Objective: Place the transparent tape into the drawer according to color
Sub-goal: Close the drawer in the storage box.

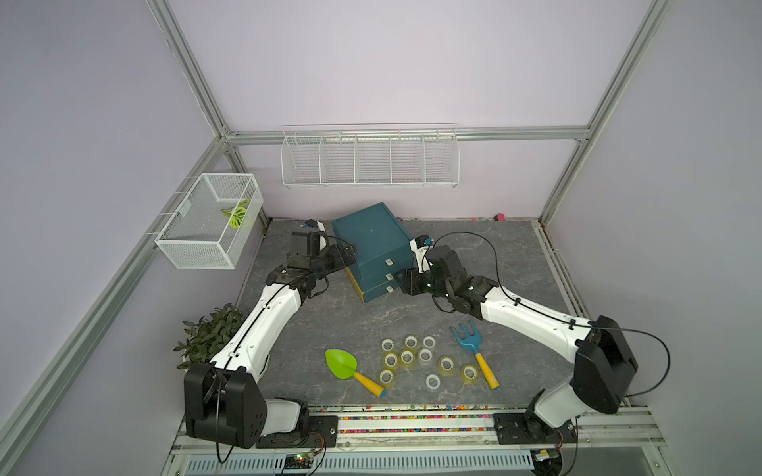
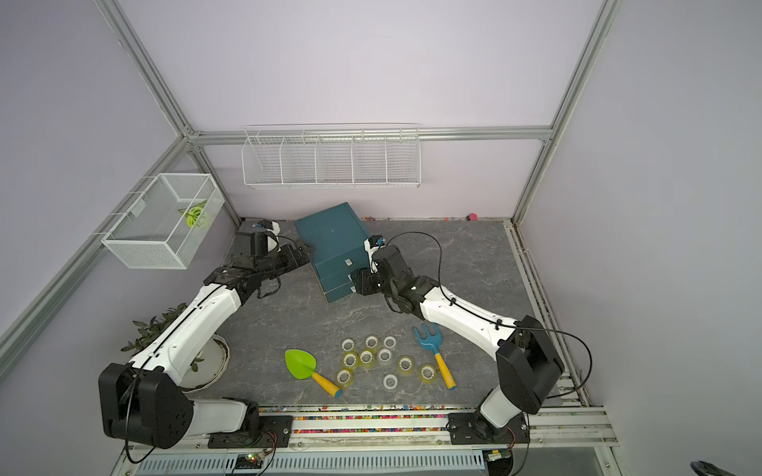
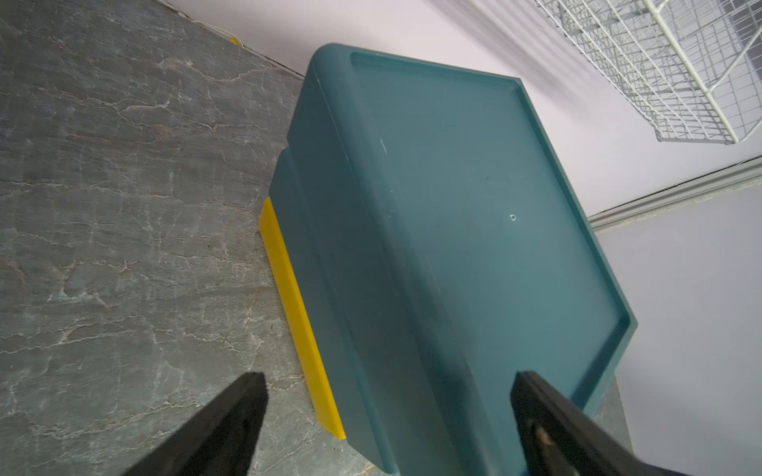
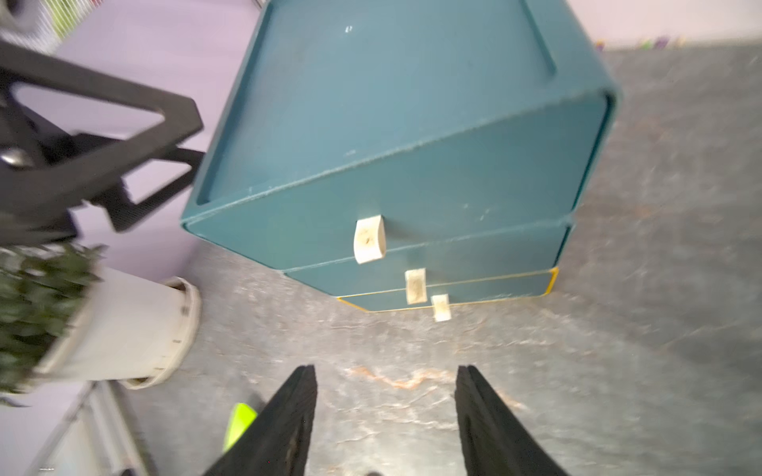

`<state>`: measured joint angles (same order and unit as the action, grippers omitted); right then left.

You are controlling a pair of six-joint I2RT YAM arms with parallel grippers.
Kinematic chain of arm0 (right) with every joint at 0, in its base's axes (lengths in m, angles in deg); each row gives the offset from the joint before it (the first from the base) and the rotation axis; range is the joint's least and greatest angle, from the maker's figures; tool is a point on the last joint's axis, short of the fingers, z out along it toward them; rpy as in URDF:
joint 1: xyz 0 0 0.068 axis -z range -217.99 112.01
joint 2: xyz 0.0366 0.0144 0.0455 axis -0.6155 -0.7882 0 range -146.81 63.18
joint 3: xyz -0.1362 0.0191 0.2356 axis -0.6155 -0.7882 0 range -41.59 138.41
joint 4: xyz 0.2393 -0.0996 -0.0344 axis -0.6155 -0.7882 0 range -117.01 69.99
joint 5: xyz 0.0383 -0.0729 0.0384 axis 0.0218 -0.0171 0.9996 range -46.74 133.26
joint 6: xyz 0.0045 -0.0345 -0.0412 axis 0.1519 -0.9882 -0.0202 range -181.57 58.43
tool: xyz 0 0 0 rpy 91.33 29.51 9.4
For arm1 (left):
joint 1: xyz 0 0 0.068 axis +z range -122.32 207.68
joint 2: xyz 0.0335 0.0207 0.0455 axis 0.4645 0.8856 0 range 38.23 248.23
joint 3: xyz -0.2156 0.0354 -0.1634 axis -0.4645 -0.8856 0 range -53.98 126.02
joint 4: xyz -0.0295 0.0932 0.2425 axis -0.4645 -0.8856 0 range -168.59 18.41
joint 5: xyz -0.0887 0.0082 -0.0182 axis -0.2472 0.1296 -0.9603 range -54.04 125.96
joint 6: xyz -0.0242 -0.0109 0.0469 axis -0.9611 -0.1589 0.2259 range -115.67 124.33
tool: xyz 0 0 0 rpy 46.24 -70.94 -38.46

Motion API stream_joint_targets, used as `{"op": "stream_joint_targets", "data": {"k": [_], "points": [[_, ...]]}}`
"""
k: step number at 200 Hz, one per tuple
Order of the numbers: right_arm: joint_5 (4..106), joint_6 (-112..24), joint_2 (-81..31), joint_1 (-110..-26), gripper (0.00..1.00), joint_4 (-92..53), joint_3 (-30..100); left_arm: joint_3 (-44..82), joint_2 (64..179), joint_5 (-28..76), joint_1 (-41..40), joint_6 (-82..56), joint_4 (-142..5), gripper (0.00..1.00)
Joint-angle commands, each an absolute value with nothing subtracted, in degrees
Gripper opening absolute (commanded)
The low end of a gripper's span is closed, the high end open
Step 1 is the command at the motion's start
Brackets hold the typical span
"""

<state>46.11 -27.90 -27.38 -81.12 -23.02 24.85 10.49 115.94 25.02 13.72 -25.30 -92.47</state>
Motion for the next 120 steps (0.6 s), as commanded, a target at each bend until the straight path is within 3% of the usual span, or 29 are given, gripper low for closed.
{"op": "stream_joint_targets", "data": {"k": [1, 51, 120], "points": [[52.83, -14.95, -31.71, -79.94, 0.58, -17.37, 21.32, 11.25, 117.17, 23.58, 13.46, -24.35, -91.92, 0.98], [60.92, 0.98, -40.28, -75.95, 0.58, 6.43, 16.51, 10.84, 118.16, 22.86, 13.59, -24.33, -91.45, 0.97], [61.98, 5.01, -46.04, -75.03, 0.53, 15.52, 18.17, 10.67, 119.08, 22.31, 13.53, -24.41, -91.19, 0.97]]}}
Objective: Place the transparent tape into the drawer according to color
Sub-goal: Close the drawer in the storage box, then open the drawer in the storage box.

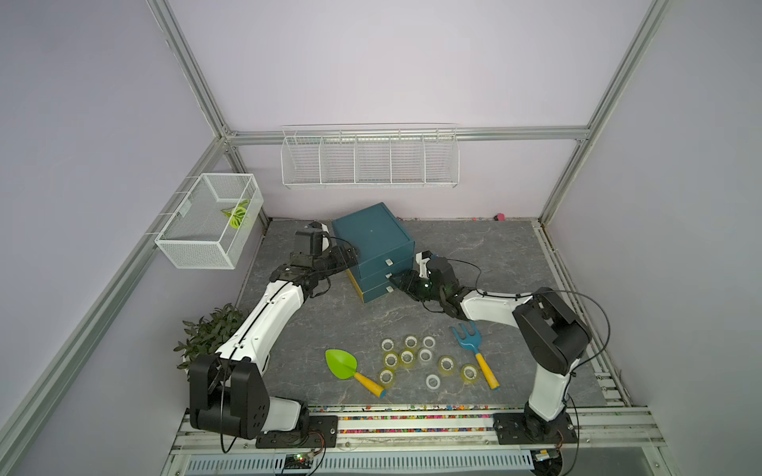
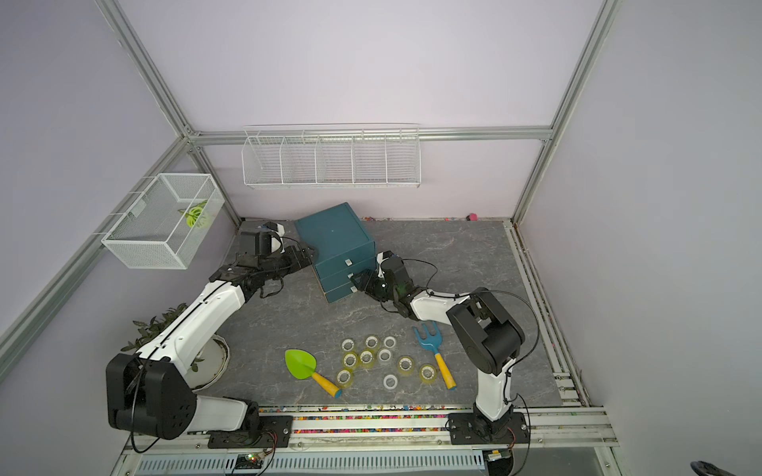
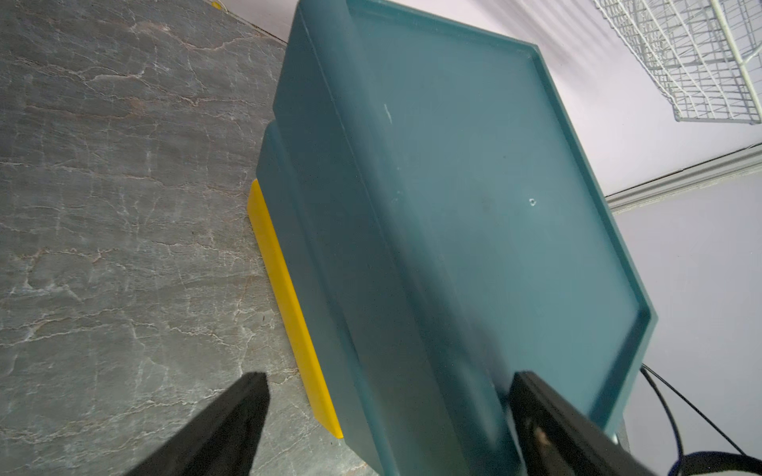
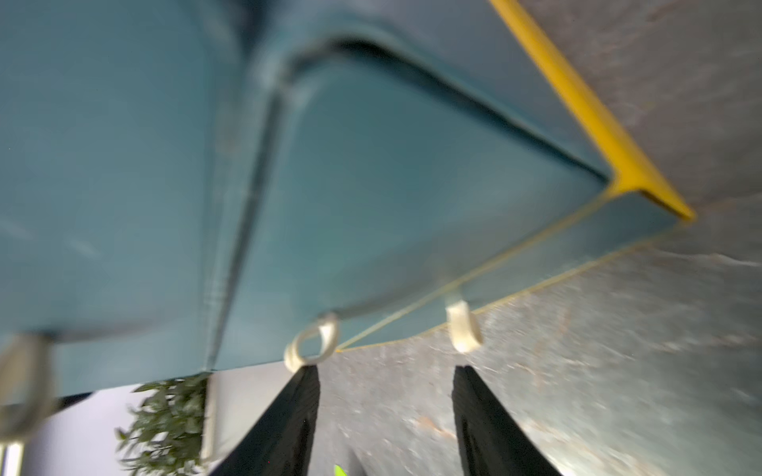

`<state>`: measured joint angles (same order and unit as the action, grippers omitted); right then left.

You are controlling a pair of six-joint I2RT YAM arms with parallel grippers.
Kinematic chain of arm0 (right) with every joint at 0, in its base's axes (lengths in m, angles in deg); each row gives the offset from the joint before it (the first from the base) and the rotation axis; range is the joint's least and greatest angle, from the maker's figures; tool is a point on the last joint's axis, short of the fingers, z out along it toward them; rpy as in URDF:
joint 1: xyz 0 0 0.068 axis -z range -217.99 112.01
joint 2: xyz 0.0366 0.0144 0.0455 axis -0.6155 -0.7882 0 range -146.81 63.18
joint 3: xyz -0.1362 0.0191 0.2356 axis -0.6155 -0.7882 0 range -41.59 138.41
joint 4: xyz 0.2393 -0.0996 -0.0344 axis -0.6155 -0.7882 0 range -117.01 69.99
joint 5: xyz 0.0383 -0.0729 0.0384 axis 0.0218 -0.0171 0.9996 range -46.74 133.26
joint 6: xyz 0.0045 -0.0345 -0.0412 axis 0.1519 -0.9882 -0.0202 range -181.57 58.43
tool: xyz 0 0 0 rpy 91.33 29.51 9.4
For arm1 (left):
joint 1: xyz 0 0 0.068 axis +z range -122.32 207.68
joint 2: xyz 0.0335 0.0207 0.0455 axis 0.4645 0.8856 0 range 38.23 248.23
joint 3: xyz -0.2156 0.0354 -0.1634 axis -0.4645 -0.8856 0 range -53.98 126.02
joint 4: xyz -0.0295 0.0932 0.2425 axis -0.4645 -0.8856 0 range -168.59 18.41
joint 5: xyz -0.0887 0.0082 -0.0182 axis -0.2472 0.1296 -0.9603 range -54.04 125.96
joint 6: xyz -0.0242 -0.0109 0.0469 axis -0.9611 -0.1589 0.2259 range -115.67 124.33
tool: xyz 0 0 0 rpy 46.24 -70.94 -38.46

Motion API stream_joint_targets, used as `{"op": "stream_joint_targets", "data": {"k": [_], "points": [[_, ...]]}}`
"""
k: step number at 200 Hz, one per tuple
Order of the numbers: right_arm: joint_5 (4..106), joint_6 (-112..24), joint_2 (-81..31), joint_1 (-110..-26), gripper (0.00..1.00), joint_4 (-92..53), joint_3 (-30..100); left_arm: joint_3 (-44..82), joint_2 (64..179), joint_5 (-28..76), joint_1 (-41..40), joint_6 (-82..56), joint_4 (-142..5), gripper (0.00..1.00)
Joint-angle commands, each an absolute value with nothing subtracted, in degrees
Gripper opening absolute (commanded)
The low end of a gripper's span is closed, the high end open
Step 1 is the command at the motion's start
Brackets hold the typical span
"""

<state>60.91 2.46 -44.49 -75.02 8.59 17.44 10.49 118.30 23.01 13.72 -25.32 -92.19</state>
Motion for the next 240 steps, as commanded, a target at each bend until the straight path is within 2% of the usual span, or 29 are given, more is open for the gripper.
{"op": "stream_joint_targets", "data": {"k": [1, 25, 87, 142, 164, 240], "points": [[61.94, 5.03, -46.05, -75.05, 0.53, 15.55, 18.17, 10.65, 119.09, 22.32, 13.57, -24.41, -91.19, 0.97], [62.95, 5.73, -46.63, -75.06, 0.48, 16.90, 17.65, 10.78, 119.33, 22.16, 13.58, -24.38, -91.19, 0.96], [63.22, 6.55, -43.73, -75.44, 0.54, 19.29, 12.98, 10.73, 119.88, 21.01, 13.79, -24.93, -90.57, 0.96], [63.38, 6.52, -42.57, -75.47, 0.54, 22.17, 12.50, 10.37, 119.20, 21.30, 13.82, -24.67, -90.81, 0.96], [63.26, 4.82, -40.29, -75.50, 0.55, 17.58, 13.05, 10.47, 119.29, 21.19, 13.82, -24.65, -90.58, 0.96], [64.97, 8.69, -48.48, -74.78, 0.48, 19.88, 17.91, 10.18, 119.42, 20.92, 13.94, -24.72, -90.44, 0.96]]}}
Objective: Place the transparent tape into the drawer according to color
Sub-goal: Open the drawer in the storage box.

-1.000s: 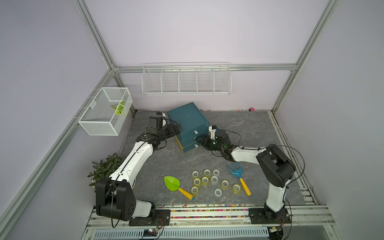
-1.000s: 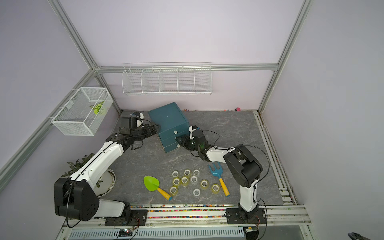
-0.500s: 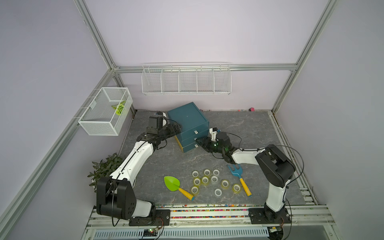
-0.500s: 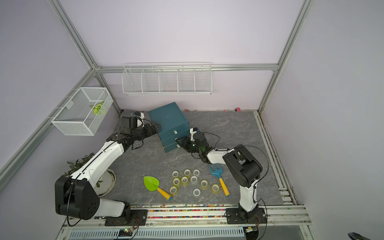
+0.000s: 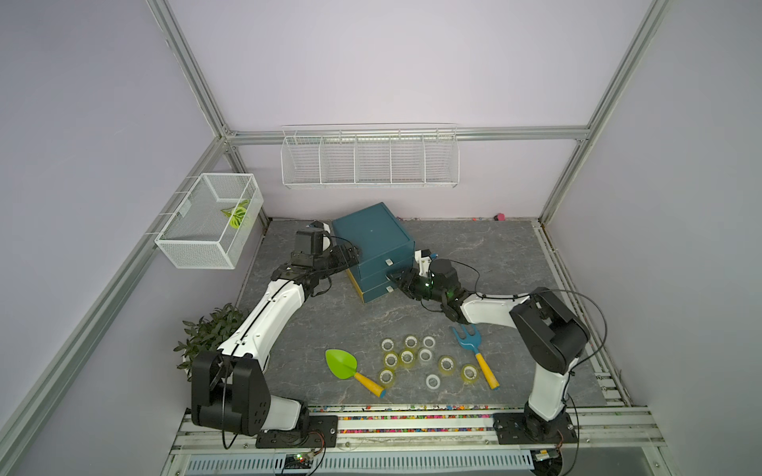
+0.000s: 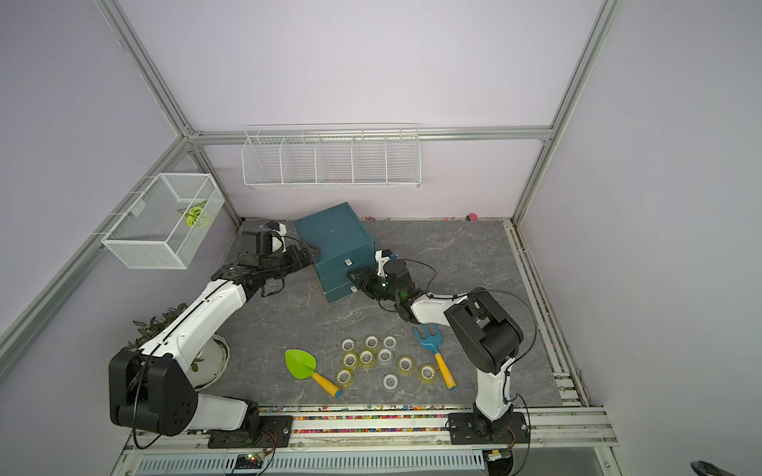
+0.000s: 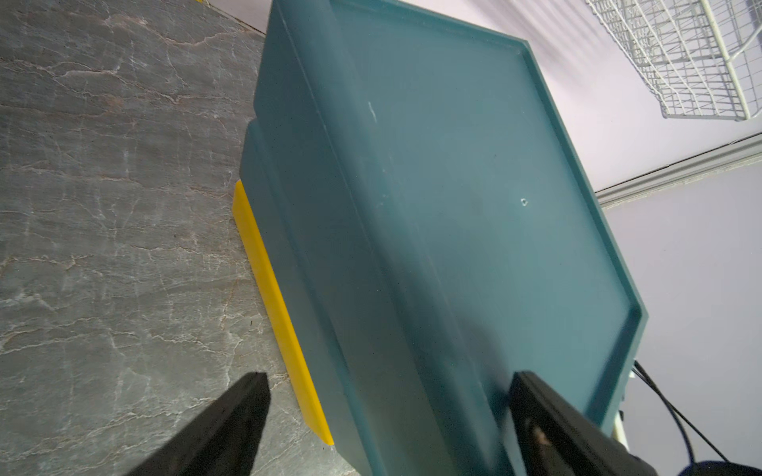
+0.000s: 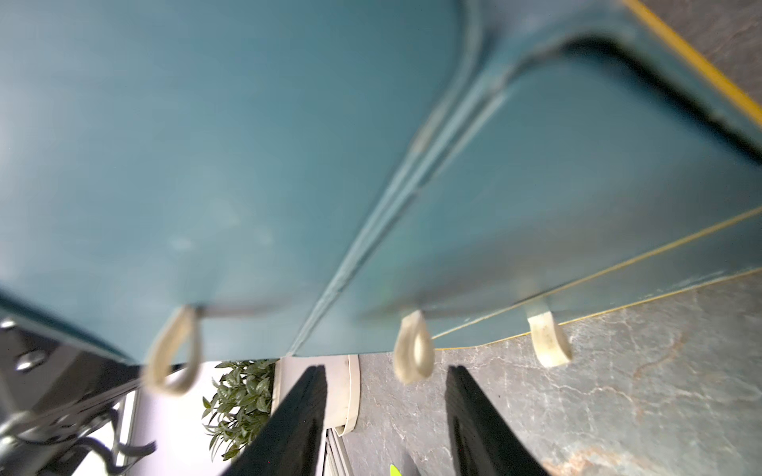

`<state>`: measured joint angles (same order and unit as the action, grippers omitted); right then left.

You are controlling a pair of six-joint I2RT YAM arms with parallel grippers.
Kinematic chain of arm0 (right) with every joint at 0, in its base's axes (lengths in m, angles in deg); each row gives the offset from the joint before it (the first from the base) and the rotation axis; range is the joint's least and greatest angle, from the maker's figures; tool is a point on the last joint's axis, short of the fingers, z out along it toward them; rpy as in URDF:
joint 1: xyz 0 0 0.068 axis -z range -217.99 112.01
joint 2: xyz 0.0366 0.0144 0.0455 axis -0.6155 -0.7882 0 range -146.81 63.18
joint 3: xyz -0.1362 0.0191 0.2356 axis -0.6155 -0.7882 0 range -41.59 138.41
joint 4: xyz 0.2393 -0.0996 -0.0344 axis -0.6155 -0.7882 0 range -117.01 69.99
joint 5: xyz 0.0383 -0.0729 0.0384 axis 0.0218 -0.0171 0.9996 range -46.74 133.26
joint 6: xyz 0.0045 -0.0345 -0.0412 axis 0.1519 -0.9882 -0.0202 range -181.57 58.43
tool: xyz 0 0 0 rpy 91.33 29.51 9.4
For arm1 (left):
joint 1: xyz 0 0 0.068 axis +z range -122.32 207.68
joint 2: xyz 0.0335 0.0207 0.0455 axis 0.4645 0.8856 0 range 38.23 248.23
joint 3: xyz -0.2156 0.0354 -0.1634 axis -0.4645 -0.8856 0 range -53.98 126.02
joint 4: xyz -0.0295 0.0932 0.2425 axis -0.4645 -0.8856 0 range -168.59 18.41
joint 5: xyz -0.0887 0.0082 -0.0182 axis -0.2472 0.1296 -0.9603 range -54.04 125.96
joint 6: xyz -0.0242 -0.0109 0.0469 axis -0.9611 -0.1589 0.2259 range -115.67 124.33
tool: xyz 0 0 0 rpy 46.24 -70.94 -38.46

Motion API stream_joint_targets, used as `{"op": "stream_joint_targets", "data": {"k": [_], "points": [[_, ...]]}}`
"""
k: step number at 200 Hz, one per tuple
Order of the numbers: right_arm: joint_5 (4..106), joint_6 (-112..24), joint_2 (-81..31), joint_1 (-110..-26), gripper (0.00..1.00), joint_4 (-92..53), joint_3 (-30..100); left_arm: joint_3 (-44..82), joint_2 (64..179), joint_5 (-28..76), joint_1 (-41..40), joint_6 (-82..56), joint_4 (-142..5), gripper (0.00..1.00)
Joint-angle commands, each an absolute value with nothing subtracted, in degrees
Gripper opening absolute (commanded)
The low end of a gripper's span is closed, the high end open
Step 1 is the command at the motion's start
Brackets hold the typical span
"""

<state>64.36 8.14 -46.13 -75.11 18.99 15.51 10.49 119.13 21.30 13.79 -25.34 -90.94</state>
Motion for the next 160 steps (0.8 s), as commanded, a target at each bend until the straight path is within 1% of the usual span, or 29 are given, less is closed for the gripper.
{"op": "stream_joint_targets", "data": {"k": [1, 31, 54, 80, 89, 127, 137, 160], "points": [[64.97, 8.68, -48.55, -74.75, 0.47, 19.88, 17.95, 10.18, 119.43, 20.88, 13.91, -24.65, -90.42, 0.96], [64.88, 7.33, -48.91, -74.33, 0.38, 18.83, 19.98, 10.44, 119.89, 20.51, 13.91, -24.59, -90.47, 0.96], [64.66, 6.64, -48.66, -74.06, 0.26, 17.93, 20.03, 10.45, 120.07, 20.37, 14.05, -24.59, -90.31, 0.96], [64.30, 6.46, -48.77, -73.84, 0.25, 17.94, 19.26, 10.53, 120.23, 20.22, 14.40, -24.66, -90.22, 0.96], [64.08, 6.46, -48.75, -73.68, 0.22, 18.39, 18.80, 10.49, 120.23, 20.11, 14.42, -24.67, -90.21, 0.96], [64.69, 6.46, -47.78, -73.58, 0.02, 19.22, 16.82, 10.51, 120.32, 19.93, 14.57, -24.72, -90.06, 0.96], [64.80, 6.61, -46.73, -73.55, 0.00, 19.60, 15.30, 10.63, 120.39, 19.85, 14.63, -24.74, -90.01, 0.96], [64.80, 7.24, -43.17, -73.67, 0.00, 20.69, 10.37, 10.80, 120.82, 19.20, 15.03, -24.95, -89.70, 0.96]]}}
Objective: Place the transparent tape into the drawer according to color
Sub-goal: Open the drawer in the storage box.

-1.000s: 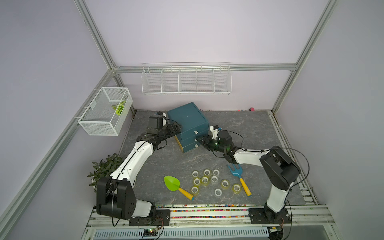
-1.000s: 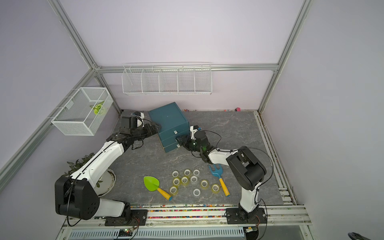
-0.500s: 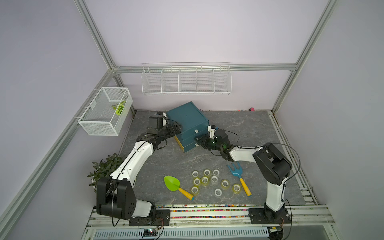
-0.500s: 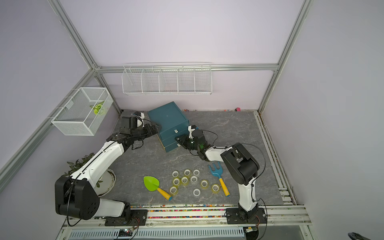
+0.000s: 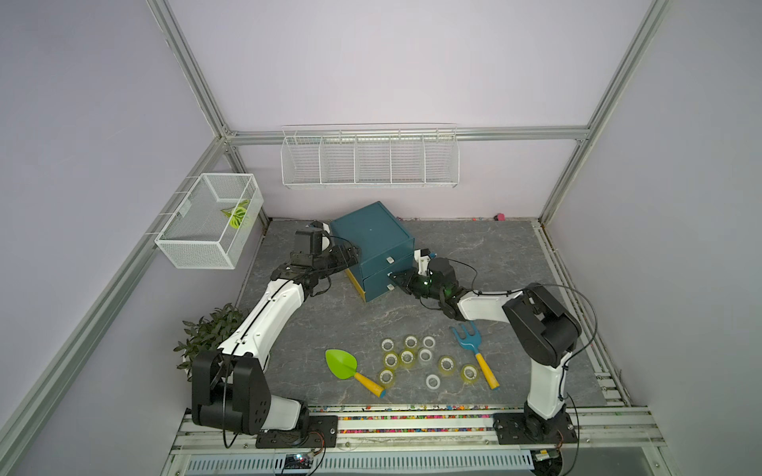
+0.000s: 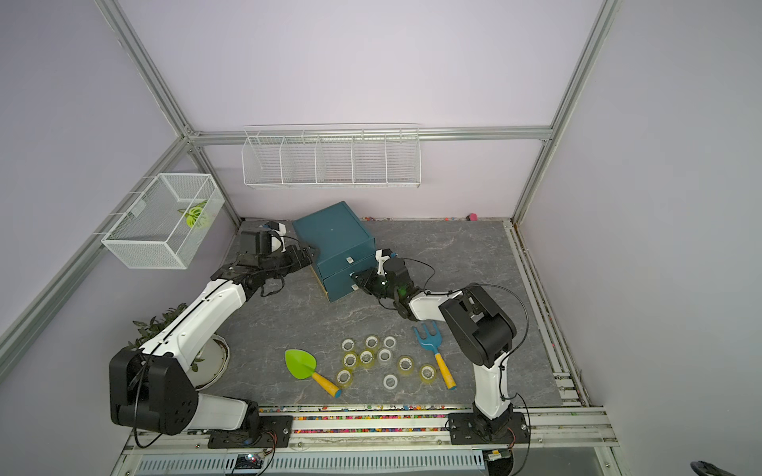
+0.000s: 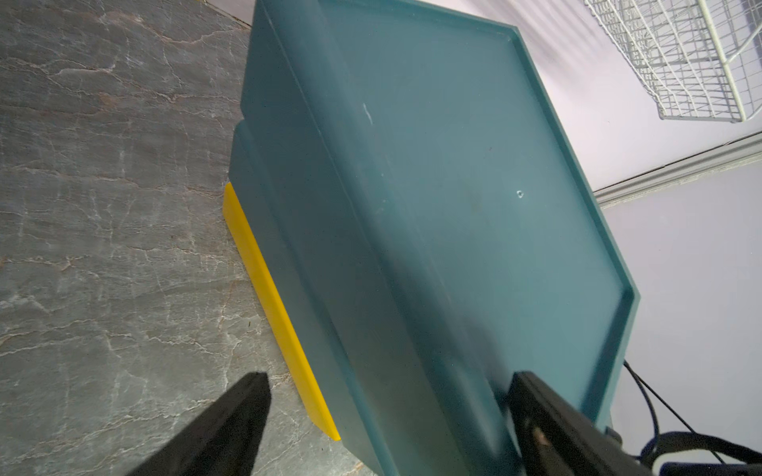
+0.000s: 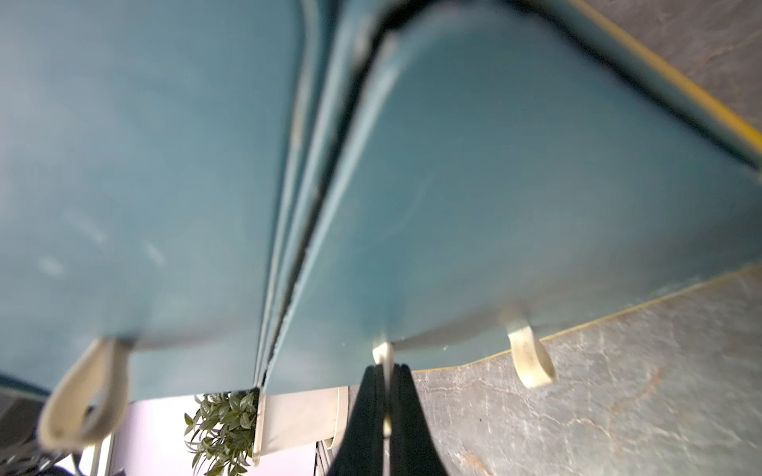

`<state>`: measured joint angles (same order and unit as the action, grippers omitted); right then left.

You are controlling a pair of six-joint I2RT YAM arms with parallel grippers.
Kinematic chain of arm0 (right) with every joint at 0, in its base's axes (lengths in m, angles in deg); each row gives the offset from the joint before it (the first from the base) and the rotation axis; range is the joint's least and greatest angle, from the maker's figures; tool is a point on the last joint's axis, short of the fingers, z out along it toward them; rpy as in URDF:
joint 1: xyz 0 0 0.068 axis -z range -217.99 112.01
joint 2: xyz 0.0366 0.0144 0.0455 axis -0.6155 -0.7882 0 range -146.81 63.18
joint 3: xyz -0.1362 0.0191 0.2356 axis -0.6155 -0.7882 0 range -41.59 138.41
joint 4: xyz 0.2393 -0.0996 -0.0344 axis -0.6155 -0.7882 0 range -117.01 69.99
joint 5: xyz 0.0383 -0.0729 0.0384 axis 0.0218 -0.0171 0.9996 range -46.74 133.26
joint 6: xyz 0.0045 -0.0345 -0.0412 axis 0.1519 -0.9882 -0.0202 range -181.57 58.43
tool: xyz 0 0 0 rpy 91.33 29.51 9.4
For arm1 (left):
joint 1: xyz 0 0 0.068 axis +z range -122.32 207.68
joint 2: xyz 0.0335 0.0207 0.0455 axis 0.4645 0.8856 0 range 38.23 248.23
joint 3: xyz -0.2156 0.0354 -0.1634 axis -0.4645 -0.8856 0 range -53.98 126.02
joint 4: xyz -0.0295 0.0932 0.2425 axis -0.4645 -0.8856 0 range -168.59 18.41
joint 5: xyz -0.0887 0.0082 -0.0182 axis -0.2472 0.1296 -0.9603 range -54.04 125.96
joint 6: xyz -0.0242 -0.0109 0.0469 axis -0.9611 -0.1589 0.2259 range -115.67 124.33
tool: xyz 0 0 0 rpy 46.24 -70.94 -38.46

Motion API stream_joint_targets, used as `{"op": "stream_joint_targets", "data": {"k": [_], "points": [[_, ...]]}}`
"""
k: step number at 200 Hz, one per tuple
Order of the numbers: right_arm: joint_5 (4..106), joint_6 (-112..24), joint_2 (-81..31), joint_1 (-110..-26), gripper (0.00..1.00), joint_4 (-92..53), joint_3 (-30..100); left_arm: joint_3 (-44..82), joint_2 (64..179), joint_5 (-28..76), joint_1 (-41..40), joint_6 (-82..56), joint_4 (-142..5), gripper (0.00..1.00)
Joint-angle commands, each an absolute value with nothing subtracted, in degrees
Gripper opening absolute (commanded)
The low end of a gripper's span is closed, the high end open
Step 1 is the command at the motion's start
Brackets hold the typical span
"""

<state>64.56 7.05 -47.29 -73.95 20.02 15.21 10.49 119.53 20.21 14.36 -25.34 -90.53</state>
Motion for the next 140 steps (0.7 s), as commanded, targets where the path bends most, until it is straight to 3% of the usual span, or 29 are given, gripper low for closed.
{"op": "stream_joint_targets", "data": {"k": [1, 54, 140], "points": [[64.80, 7.29, -42.99, -73.67, 0.00, 20.77, 10.15, 10.80, 120.88, 19.19, 15.11, -24.94, -89.70, 0.96], [64.36, 7.80, -34.73, -74.46, 0.00, 20.60, 0.54, 11.06, 121.29, 18.21, 15.55, -25.29, -89.40, 0.96], [63.78, 9.12, -30.42, -75.31, 0.00, 22.32, -7.75, 10.97, 120.89, 18.02, 15.69, -25.22, -89.17, 0.96]]}}
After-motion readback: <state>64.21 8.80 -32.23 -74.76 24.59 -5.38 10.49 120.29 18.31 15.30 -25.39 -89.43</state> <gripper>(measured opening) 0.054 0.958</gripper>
